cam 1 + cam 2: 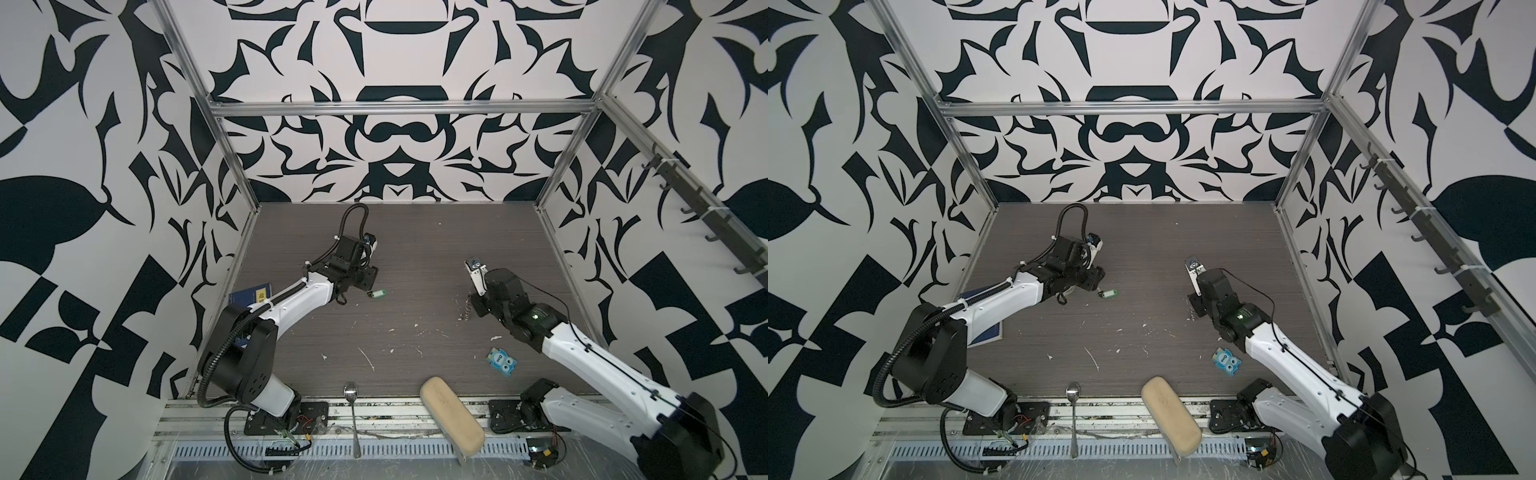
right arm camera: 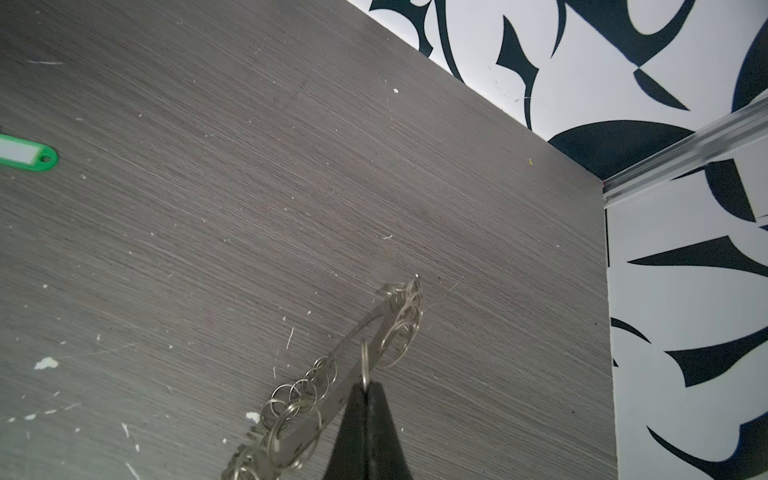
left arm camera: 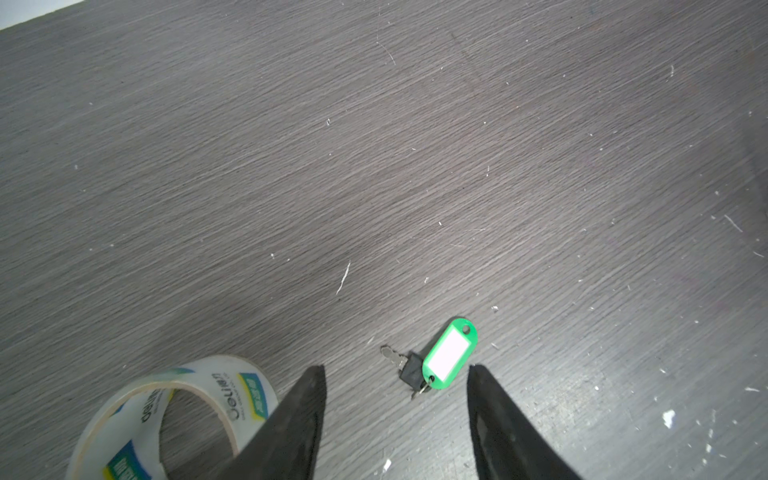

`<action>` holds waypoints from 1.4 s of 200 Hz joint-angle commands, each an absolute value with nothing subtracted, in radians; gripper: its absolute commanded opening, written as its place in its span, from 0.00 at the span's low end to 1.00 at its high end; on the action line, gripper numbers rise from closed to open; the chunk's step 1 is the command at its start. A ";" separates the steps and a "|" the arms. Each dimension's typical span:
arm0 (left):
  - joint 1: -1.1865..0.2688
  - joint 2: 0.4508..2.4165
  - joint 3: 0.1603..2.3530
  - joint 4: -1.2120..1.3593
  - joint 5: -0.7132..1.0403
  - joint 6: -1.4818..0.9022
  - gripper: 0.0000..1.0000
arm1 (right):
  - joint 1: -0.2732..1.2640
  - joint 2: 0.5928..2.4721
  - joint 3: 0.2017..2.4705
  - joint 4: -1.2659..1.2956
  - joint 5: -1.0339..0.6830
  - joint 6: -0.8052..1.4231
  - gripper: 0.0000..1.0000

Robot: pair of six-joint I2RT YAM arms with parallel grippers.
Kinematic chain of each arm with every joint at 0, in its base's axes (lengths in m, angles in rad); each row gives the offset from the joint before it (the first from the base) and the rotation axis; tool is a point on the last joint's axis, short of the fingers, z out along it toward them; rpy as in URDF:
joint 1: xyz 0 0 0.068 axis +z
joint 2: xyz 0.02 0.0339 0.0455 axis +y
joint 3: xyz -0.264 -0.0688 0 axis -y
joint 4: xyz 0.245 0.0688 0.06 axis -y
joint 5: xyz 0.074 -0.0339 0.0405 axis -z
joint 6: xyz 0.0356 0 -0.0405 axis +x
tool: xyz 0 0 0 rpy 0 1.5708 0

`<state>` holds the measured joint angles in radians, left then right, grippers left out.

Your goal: Remove the keys from the keyring

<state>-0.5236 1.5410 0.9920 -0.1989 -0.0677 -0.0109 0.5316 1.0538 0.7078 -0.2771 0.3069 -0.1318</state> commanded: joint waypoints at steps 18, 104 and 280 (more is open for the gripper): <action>-0.524 1.522 1.005 -0.194 -0.069 -0.015 0.59 | 0.511 1.321 0.907 -0.264 0.314 -0.140 0.00; -0.513 1.458 0.973 -0.199 -0.089 0.000 0.61 | 0.377 1.761 1.141 -0.330 0.215 -0.109 0.00; -0.275 1.123 0.536 0.563 -0.435 -0.013 0.99 | 0.172 1.408 0.397 0.739 0.505 0.039 1.00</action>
<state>-0.2825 1.1381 0.5770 0.3836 -0.2878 -0.0273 0.1848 1.3411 0.3969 0.4671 0.4583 0.0418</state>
